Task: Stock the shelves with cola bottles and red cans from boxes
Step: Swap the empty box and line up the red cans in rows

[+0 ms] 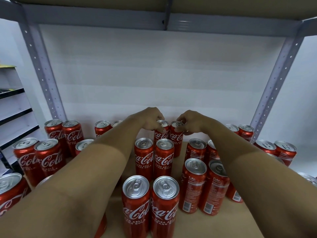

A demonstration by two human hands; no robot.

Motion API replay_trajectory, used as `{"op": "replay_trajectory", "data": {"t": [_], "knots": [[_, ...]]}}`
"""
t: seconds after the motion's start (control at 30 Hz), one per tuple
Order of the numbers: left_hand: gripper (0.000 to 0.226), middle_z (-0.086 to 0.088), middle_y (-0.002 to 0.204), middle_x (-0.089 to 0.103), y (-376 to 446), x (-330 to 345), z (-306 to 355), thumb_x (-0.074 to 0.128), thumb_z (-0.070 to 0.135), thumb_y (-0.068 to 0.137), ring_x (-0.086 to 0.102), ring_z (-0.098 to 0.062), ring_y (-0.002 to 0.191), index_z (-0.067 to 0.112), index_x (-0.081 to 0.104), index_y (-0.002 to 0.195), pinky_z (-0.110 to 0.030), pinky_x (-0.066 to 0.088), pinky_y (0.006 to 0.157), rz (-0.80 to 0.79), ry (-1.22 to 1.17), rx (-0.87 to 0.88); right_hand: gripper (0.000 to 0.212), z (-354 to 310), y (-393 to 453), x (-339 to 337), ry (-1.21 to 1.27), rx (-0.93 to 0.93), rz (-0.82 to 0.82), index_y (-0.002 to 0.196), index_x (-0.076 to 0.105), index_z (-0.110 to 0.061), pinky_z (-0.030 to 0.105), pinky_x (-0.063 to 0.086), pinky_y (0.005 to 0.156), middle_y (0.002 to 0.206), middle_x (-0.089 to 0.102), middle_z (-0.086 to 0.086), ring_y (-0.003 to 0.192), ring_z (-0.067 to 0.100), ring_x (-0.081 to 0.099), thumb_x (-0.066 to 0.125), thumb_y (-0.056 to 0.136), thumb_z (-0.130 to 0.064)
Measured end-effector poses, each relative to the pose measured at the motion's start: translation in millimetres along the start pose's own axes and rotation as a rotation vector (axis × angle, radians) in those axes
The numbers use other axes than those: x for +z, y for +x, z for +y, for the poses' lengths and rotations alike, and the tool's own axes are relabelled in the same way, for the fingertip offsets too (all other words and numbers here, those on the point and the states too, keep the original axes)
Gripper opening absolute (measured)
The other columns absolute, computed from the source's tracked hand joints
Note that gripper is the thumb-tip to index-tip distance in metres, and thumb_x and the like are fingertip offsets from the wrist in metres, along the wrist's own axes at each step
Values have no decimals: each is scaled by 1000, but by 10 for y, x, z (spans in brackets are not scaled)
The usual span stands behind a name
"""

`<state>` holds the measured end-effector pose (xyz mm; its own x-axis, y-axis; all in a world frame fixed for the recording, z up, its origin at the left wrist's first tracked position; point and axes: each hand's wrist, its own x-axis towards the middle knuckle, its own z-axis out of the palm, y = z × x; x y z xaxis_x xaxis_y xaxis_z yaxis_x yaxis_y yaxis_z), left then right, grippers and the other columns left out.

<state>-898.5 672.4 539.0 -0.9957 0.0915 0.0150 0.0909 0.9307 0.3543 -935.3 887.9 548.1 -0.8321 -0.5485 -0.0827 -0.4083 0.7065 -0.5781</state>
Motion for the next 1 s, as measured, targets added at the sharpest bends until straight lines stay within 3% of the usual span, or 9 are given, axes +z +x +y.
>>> {"op": "replay_trajectory", "data": {"t": [0.1,0.2,0.5,0.6,0.8,1.0], "knots": [[59,0,123,72,-8,-15,1,88,46,76,67,-21,109,19,72,127,-32,48,83,0,28,0,43,-17,6,25,-28,-16,14,126,64,-1,42,63,81,118,67,15,95,29,71,78,88,-17],[42,0,104,77,-54,-71,-5,88,43,77,73,-16,80,20,78,111,-29,54,72,-19,48,-2,39,-47,-8,73,-25,-26,13,125,64,-2,44,62,84,117,67,14,96,29,71,76,90,-16],[51,2,113,74,-204,-175,-188,90,41,75,67,-3,59,18,75,119,-21,49,62,-17,-1,-32,51,-293,37,194,-53,-62,14,134,58,-4,42,63,83,125,62,12,100,28,68,77,89,-18],[52,0,114,74,-237,-179,-223,90,40,76,69,-6,62,17,75,120,-22,49,64,-2,-11,-41,51,-351,48,224,-101,-71,27,134,58,-3,42,62,82,125,63,13,99,29,68,77,90,-19],[52,-1,113,74,-258,-184,-249,89,41,77,72,-18,89,17,75,120,-31,55,77,16,28,-28,37,-406,64,233,-119,-70,39,120,66,-2,43,62,82,115,68,14,94,29,71,76,90,-21],[48,-3,111,75,-316,-218,-320,87,41,79,71,-18,90,15,76,118,-37,58,87,28,15,-34,34,-457,61,323,-90,-74,42,117,66,0,49,60,85,116,67,17,100,35,70,76,90,-19]]}}
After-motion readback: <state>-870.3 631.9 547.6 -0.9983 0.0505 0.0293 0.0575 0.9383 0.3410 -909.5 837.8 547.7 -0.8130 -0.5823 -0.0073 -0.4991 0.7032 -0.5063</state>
